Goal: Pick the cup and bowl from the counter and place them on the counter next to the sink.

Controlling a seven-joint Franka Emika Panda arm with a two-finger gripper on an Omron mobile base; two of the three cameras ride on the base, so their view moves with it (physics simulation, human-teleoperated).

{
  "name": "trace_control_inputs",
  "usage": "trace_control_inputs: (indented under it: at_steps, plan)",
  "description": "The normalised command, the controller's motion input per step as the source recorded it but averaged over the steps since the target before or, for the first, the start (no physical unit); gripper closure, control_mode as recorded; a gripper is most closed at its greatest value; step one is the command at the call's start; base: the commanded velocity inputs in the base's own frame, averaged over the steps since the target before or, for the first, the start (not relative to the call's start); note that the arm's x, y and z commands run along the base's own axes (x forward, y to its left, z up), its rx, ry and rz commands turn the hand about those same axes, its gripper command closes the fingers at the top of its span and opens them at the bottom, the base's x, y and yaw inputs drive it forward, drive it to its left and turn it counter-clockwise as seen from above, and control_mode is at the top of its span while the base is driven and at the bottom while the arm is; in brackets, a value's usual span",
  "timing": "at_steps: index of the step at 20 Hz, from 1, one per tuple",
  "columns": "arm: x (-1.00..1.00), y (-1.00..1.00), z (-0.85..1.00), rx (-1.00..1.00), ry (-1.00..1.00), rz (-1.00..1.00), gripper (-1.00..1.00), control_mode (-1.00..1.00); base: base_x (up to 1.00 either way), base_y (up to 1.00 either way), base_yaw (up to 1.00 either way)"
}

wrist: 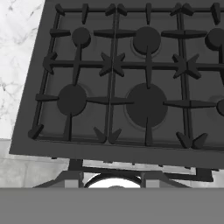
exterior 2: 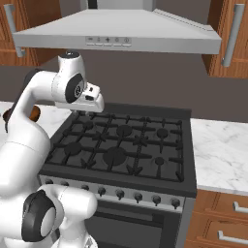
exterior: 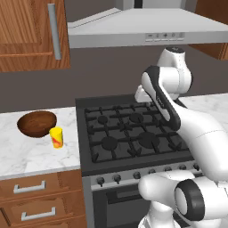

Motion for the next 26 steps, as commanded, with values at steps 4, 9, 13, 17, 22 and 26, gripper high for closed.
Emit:
trace_control_inputs:
  at_steps: [4,9,13,17,22,26]
  plan:
    - [0.00,0.13,0.00,0.00,0.00,0.00,-1.00,-1.00,0.00,0.00,0.00]
    - [0.00,0.46,0.00,0.00,0.00,0.00,-1.00,-1.00,0.00,0.00,0.00]
    - [0.00,0.88,-0.01,0.00,0.00,0.00,-1.00,-1.00,0.00,0.00,0.00]
    - [0.00,1.00,-0.01,0.00,0.00,0.00,-1.00,-1.00,0.00,0.00,0.00]
    - [0.00,0.76,0.00,0.00,0.00,0.00,-1.00,-1.00,0.00,0.00,0.00]
    - [0.00,0.45,0.00,0.15,-0.01,0.00,-1.00,-1.00,0.00,0.00,0.00]
